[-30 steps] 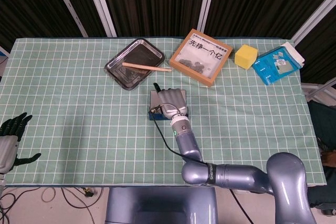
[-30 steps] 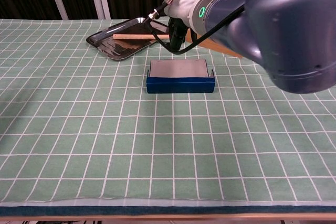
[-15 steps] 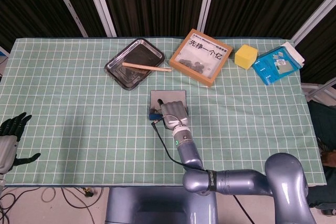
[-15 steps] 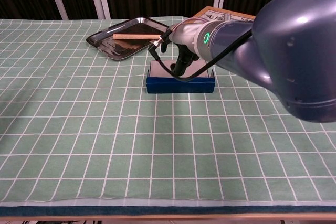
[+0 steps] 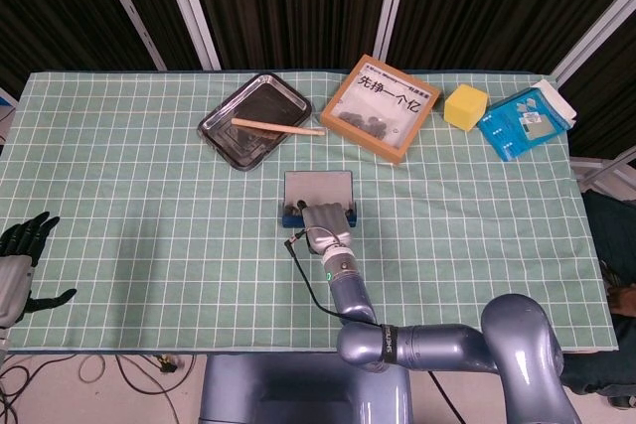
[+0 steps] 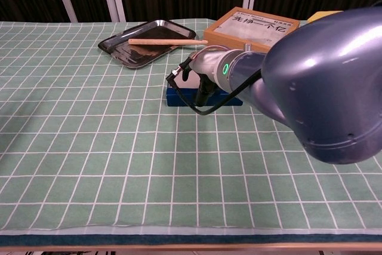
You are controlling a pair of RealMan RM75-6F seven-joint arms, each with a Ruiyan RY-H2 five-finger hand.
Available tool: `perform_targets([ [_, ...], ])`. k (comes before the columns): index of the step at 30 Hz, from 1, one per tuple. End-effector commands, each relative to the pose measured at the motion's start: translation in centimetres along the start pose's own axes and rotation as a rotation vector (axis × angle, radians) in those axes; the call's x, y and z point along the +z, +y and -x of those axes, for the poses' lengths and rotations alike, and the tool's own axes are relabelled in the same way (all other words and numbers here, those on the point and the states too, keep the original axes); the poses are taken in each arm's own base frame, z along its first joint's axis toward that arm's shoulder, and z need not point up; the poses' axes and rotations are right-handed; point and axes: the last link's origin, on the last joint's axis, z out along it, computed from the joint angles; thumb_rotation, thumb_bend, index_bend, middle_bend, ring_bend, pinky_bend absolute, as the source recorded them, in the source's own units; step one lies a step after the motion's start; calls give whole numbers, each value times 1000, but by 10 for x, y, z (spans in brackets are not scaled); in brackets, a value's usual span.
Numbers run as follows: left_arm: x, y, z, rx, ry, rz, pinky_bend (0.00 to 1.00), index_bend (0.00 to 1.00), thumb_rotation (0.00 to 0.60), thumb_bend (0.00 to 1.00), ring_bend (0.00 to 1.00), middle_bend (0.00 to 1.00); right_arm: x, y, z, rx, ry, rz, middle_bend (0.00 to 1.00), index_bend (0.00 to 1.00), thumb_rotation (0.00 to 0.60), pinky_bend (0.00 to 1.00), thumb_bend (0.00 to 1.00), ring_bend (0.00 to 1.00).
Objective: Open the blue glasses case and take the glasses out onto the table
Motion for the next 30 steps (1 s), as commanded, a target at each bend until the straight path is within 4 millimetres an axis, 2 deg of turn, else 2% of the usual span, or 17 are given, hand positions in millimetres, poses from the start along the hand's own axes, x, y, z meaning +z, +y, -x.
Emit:
perform_targets([
  [1,0,0,0,2,1,1,0,0,600,36,0,0,0,2,4,-5,-12,6,955,199,600,1000,623,986],
  [7,0,0,0,4,0,-1,0,0,600,36,0,0,-4,3,10,0,-41,0,955,220,600,1000,626,986],
  [13,0,1,1,7,-3,0,0,0,600,36,0,0,-14,-2,10,-11,-55,-35,956,301,600,1000,639,988],
  [17,0,0,1,7,-1,-2,0,0,600,35,0,0,-21,-1,9,-37,-77,-34,956,320,600,1000,642,988],
  [21,0,1,1,5,-2,-1,0,0,600,36,0,0,-28,9,8,-96,-118,5,956,320,600,1000,644,989],
  [30,1,-1,-1,-7,15,-11,0,0,600,35,0,0,-36,45,3,-193,-205,140,956,325,600,1000,647,988],
])
